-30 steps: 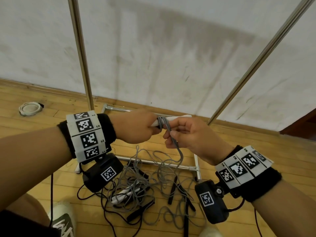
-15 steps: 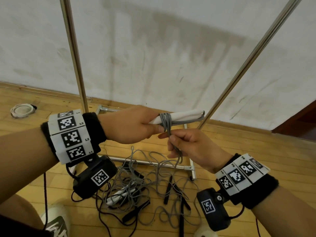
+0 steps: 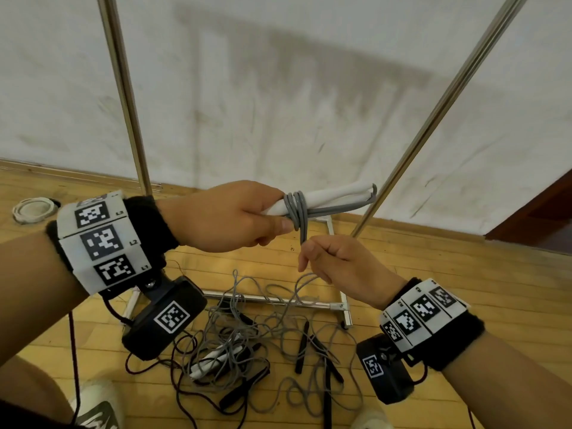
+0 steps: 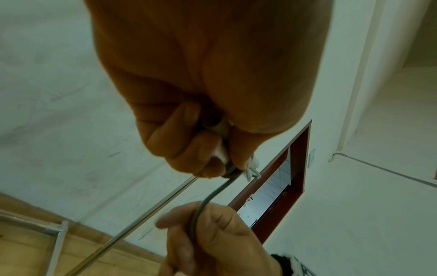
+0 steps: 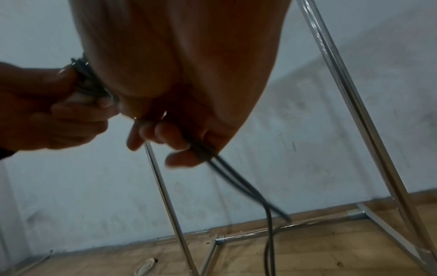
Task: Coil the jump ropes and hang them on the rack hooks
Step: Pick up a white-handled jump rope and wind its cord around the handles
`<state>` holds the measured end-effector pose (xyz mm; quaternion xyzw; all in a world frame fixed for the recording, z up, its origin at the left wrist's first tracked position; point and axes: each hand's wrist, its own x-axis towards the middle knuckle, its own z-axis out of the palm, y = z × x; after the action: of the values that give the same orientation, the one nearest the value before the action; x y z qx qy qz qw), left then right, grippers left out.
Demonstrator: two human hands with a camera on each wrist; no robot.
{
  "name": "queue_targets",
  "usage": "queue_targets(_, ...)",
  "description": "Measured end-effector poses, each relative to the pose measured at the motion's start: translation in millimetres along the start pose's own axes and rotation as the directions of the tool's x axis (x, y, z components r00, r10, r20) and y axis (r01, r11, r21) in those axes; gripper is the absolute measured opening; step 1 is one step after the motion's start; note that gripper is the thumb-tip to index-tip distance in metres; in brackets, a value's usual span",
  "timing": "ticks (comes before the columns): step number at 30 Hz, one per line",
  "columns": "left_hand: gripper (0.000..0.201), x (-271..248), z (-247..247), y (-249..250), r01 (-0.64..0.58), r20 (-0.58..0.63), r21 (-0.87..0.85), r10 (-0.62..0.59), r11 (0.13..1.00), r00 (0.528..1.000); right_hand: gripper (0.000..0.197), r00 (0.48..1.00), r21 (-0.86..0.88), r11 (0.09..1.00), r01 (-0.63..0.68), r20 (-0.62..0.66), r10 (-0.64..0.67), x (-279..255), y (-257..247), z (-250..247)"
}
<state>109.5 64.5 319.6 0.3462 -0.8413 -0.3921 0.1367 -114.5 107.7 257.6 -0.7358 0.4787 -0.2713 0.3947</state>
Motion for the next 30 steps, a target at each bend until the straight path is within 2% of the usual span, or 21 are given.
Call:
queue_targets(2,0.026,-1.0,-1.2,-0.9,0.012,0.017,-0.032,-0.011,0.999,1.0,0.028,0.999,0.006,1.0,0.028,0.029,-0.028,2.0,1.2,-0.3)
queue_targets(5,0.02,-3.2,-1.0,-1.6,0.001,0.094,-0.072,0.006,0.997,0.996,0.046,0.998,-0.065,0.997,0.03,0.06,-0.026,3.8,3.3,-2.5)
queue_targets(8,0.012,-8.4,3.1,1.6,-0.039,0.209,-0.124,0.065,0.992,0.976,0.031,0.996,-0.101,0.992,-0.07,0.041,0.074,3.8,10.2,-2.0)
queue_targets(9,0.017,-9.9,3.9,2.2,-0.04,0.235,-0.118,0.067,0.992,0.97,0.027,0.993,-0.101,0.99,-0.098,0.052,0.104,2.7,12.3,-1.3)
queue_targets(11,0.025,-11.5,4.6,1.4,-0.039,0.282,-0.079,0.059,0.996,0.957,0.025,0.996,-0.222,0.975,0.006,0.085,0.014,-3.6,23.3,-5.3)
queue_targets(12,0.028,-11.6,4.7,0.3,-0.044,0.303,-0.045,0.056,0.998,0.951,0.017,0.997,-0.223,0.974,0.028,0.082,-0.01,-3.4,23.5,-8.3)
queue_targets(14,0.032,-10.7,6.9,-2.5,-0.054,0.346,0.06,0.03,0.997,0.938,0.02,0.986,-0.172,0.977,-0.123,0.091,0.14,-0.1,24.1,-14.5)
queue_targets(15,0.033,-9.5,9.1,-4.0,-0.053,0.367,0.11,0.009,0.992,0.93,0.022,0.97,-0.102,0.968,-0.229,0.052,0.235,6.8,21.8,-13.3)
queue_targets(16,0.032,-8.1,12.0,-6.2,-0.05,0.385,0.143,-0.009,0.988,0.923,0.021,0.971,-0.097,0.967,-0.234,0.026,0.237,11.5,20.2,-14.2)
queue_targets(17,0.029,-6.4,15.4,-8.7,-0.043,0.398,0.161,-0.025,0.986,0.917,0.021,0.982,-0.14,0.974,-0.177,0.041,0.184,14.5,17.5,-14.9)
queue_targets(19,0.025,-3.0,20.6,-13.4,-0.029,0.409,0.208,-0.06,0.978,0.911,0.024,0.989,-0.203,0.972,-0.116,0.065,0.132,20.3,13.8,-16.8)
queue_targets(24,0.027,4.5,25.6,-25.1,0.014,0.389,0.375,-0.172,0.927,0.905,0.033,0.995,-0.151,0.984,-0.093,0.016,0.096,26.0,1.0,-18.6)
queue_targets(28,0.029,8.4,23.1,-34.7,0.062,0.309,0.39,-0.194,0.919,0.931,0.045,0.98,-0.005,0.98,-0.198,-0.028,0.198,27.7,-17.0,-18.4)
queue_targets(30,0.031,10.1,20.6,-39.1,0.065,0.262,0.411,-0.186,0.909,0.947,0.039,0.978,0.026,0.978,-0.207,-0.024,0.208,26.3,-22.0,-18.6)
